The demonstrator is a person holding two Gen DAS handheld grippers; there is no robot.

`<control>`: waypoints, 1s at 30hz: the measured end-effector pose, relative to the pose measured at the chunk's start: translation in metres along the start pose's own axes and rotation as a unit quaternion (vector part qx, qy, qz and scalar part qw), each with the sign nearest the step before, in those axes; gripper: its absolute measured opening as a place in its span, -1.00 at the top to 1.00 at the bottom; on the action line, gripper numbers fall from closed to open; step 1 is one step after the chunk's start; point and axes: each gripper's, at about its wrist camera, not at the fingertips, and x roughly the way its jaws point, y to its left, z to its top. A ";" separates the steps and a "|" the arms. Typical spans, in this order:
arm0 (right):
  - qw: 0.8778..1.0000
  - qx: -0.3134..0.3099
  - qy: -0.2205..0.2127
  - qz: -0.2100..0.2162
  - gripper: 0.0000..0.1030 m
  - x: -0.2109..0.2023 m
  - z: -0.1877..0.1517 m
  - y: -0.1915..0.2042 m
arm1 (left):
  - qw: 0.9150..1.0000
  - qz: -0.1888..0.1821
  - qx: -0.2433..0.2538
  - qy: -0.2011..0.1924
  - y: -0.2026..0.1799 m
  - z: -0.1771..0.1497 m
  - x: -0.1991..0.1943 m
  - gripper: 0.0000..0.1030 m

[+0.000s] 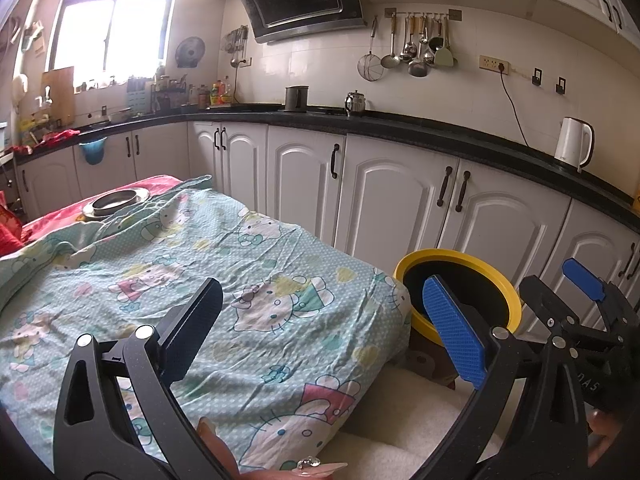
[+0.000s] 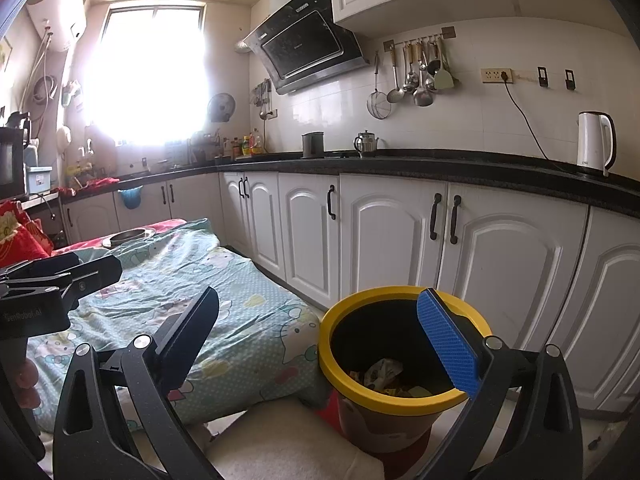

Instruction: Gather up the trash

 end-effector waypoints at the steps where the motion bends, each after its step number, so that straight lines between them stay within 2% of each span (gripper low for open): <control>1: 1.000 -0.001 -0.001 0.000 -0.88 0.000 0.000 0.000 | 1.000 0.000 0.000 0.000 0.000 0.000 0.000 -0.79; 25: 1.000 -0.003 0.000 -0.001 -0.88 -0.001 0.002 -0.001 | 1.000 0.002 0.003 0.002 0.002 -0.003 0.002 -0.79; 30: 1.000 -0.004 0.001 -0.003 -0.88 -0.001 0.002 0.000 | 1.000 0.000 0.007 0.013 0.002 -0.006 0.006 -0.79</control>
